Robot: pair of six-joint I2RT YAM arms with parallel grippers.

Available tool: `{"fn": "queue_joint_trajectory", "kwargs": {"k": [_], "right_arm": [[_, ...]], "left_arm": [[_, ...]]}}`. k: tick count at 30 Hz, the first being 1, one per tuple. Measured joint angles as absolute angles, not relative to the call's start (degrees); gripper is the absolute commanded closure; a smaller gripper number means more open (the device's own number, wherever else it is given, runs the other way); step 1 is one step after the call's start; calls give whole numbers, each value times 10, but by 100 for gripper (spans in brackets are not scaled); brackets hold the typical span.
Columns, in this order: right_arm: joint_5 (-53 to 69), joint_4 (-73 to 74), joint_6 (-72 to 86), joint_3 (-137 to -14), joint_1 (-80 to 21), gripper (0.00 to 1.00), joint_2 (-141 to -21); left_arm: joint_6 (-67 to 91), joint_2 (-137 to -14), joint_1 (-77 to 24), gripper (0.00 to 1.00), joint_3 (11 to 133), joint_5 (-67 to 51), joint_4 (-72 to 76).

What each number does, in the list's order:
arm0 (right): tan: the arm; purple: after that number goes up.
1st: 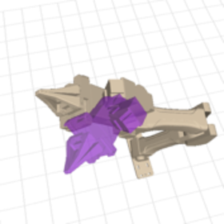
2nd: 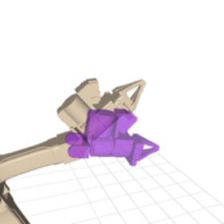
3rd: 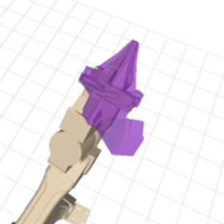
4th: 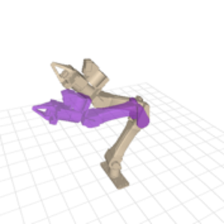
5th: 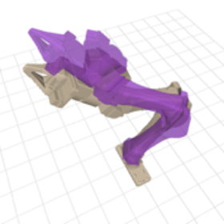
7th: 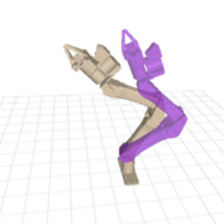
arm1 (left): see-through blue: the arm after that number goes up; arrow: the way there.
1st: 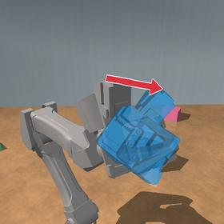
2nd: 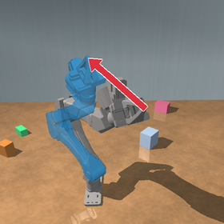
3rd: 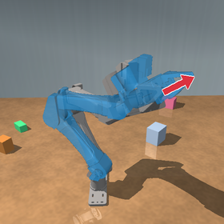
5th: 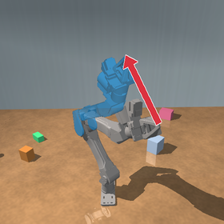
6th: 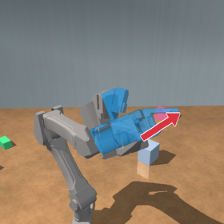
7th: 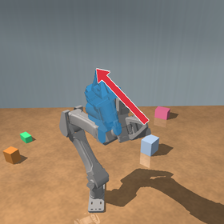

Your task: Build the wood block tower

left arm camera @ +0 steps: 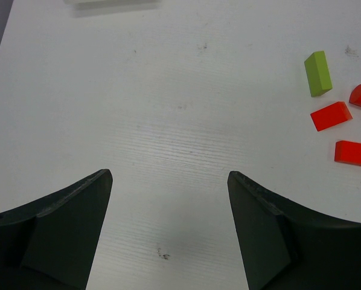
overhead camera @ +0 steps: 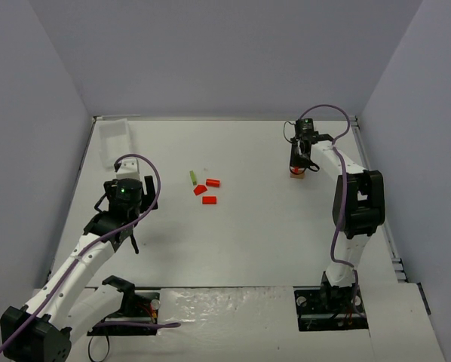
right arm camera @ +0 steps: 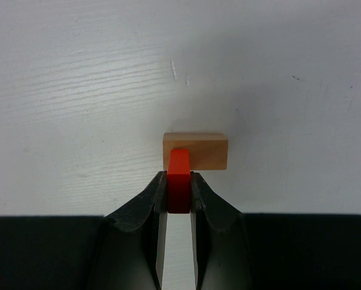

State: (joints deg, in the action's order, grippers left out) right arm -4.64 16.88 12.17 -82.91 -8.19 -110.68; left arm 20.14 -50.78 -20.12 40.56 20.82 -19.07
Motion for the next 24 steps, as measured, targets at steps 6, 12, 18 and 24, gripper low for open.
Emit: {"fn": "queue_joint_trajectory", "kwargs": {"k": [6, 12, 18, 24], "right_arm": [[-46, 166, 122, -829, -82, 100, -1107], [-46, 157, 122, -824, -82, 100, -1107], [-46, 154, 122, -821, -82, 100, -1107], [-46, 147, 122, -818, -82, 100, -1107]], "left_arm": [[201, -508, -201, 25, 406, 208, -191], [201, -508, -201, 25, 406, 208, -191], [201, -508, -201, 25, 406, 208, -191], [201, -509, -201, 25, 406, 208, -191]]}}
